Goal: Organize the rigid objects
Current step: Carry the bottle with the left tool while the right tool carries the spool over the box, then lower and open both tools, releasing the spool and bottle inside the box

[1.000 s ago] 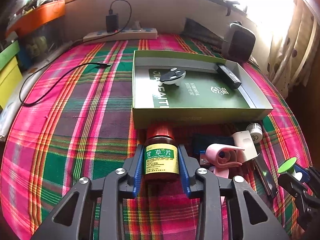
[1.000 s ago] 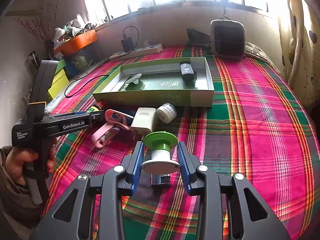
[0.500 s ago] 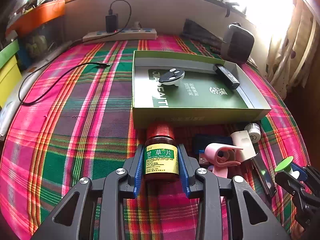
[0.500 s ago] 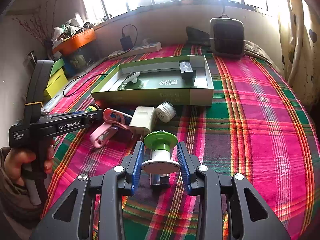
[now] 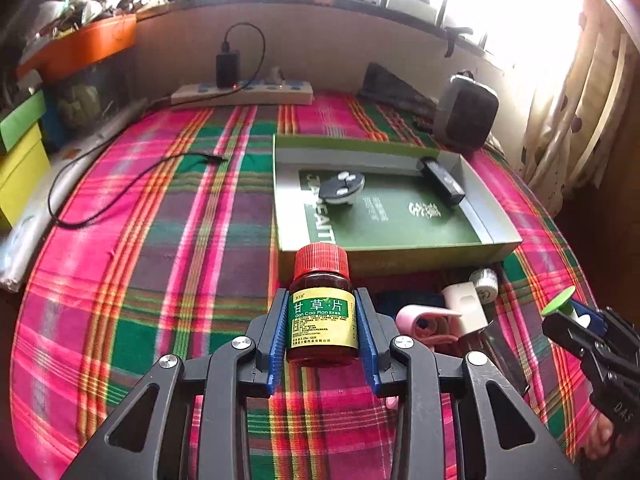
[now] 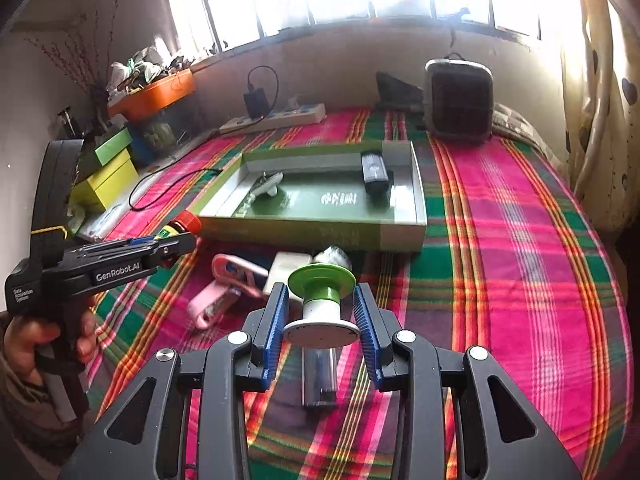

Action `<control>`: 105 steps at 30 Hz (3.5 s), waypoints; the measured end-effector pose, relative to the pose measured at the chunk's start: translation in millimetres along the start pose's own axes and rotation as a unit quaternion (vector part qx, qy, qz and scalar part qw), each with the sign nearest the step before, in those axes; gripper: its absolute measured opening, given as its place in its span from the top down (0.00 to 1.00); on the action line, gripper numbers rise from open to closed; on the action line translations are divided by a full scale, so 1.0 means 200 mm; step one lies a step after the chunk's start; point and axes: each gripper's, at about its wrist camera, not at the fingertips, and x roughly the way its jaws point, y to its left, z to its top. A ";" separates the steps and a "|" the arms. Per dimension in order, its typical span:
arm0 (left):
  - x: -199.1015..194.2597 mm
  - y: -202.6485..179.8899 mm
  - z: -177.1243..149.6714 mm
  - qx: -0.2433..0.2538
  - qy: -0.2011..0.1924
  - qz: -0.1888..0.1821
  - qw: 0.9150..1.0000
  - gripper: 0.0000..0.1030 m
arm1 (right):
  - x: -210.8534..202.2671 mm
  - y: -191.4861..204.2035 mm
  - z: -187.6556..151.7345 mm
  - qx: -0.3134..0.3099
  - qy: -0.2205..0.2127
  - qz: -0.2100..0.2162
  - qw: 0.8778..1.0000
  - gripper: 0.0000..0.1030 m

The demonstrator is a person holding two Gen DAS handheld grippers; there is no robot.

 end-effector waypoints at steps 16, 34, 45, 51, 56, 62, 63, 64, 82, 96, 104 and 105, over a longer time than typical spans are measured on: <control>0.00 -0.03 0.16 0.014 -0.013 -0.015 1.000 0.70 | 0.11 0.04 0.31 -0.037 -0.011 0.006 0.999 0.66; 0.22 -0.03 0.28 0.008 0.006 -0.013 1.000 0.70 | 0.55 -0.05 0.56 -0.034 0.036 0.011 0.999 0.66; 0.33 -0.04 0.29 0.008 0.023 -0.005 1.000 0.70 | 0.77 -0.07 0.60 -0.037 0.067 0.008 0.997 0.66; 0.36 -0.06 0.28 0.013 0.028 -0.004 0.999 0.70 | 0.83 -0.06 0.60 -0.045 0.077 0.009 0.996 0.66; 0.38 -0.06 0.27 0.016 0.029 -0.006 0.999 0.70 | 0.87 -0.05 0.61 -0.053 0.082 0.005 0.995 0.66; 0.39 -0.07 0.27 0.019 0.030 -0.004 0.999 0.70 | 0.90 -0.05 0.60 -0.054 0.086 0.004 0.995 0.66; 0.39 -0.07 0.27 0.020 0.030 -0.004 0.999 0.70 | 0.90 -0.05 0.60 -0.053 0.085 0.004 0.995 0.66; 0.39 -0.07 0.27 0.020 0.030 -0.004 0.999 0.70 | 0.91 -0.05 0.60 -0.054 0.085 0.004 0.995 0.66; 0.39 -0.07 0.27 0.023 0.029 -0.002 0.999 0.69 | 0.92 -0.04 0.59 -0.056 0.085 0.002 0.995 0.65; 0.38 -0.08 0.27 0.024 0.028 -0.011 0.999 0.61 | 0.89 -0.06 0.60 -0.041 0.080 0.010 0.996 0.59; 0.33 -0.08 0.27 0.023 0.019 -0.001 1.000 0.59 | 0.84 -0.04 0.60 -0.038 0.067 0.013 0.997 0.59; 0.32 -0.08 0.27 0.022 0.018 -0.001 1.000 0.59 | 0.83 -0.04 0.60 -0.037 0.066 0.012 0.997 0.59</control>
